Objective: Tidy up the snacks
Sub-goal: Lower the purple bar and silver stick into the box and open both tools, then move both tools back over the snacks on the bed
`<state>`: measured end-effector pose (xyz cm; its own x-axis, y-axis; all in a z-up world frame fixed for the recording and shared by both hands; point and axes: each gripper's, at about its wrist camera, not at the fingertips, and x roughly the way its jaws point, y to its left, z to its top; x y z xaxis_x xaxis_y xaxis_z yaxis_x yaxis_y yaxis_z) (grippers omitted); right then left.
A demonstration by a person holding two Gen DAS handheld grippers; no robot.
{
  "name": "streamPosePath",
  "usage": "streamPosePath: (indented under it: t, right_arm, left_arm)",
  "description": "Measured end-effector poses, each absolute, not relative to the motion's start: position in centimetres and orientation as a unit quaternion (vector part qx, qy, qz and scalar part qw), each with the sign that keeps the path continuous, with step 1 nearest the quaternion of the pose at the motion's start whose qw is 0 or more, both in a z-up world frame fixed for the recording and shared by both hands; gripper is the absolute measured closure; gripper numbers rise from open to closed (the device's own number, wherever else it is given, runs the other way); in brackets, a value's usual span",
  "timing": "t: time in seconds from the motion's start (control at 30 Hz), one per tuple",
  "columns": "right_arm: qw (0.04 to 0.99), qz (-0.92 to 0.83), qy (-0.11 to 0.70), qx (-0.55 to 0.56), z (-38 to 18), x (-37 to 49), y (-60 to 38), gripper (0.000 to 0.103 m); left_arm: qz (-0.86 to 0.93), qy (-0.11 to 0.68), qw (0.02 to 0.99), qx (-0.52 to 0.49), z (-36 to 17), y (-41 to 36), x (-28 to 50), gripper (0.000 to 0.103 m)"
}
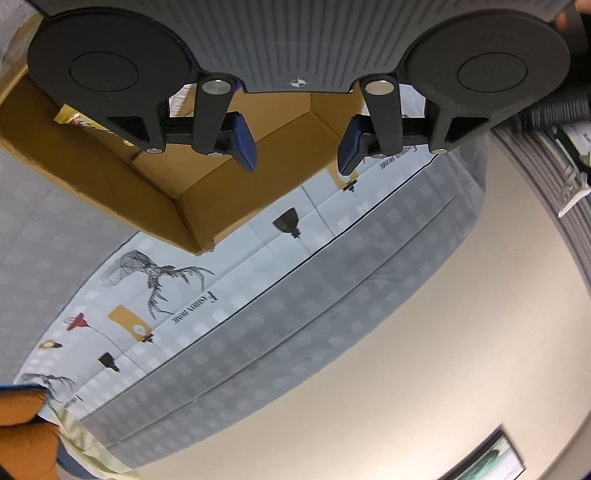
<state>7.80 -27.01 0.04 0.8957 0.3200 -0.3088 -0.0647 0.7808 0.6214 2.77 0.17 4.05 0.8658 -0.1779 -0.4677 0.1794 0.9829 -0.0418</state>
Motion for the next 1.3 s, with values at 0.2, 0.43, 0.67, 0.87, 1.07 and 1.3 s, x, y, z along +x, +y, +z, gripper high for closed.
streamPosePath:
  t: [0.2,0.43,0.67,0.87,1.07,1.3]
  right_arm:
    - [0.936,0.101,0.175,0.289,0.7,6.6,-26.1,0.043]
    - [0.941,0.108,0.207,0.245,0.9,6.9,-24.2,0.043]
    - [0.940,0.127,0.232,0.214,1.3,6.7,-22.7,0.043]
    - [0.941,0.113,0.241,0.209,1.2,6.7,-21.9,0.040]
    - [0.943,0.118,0.247,0.190,1.2,6.7,-20.8,0.040]
    - [0.943,0.119,0.254,0.181,1.1,6.8,-20.4,0.039]
  left_arm:
    - [-0.070,0.246,0.966,0.049,2.0,7.3,0.5,0.062]
    - [-0.039,0.266,0.963,-0.011,-0.8,13.2,0.0,0.062]
    - [0.015,0.270,0.963,-0.008,-3.0,13.8,-0.2,0.077]
    - [0.006,0.270,0.962,-0.022,-3.1,14.4,-0.2,0.077]
    - [0.054,0.293,0.953,-0.049,-3.5,15.9,1.2,0.077]
    - [0.139,0.342,0.928,-0.053,-5.2,18.1,4.1,0.077]
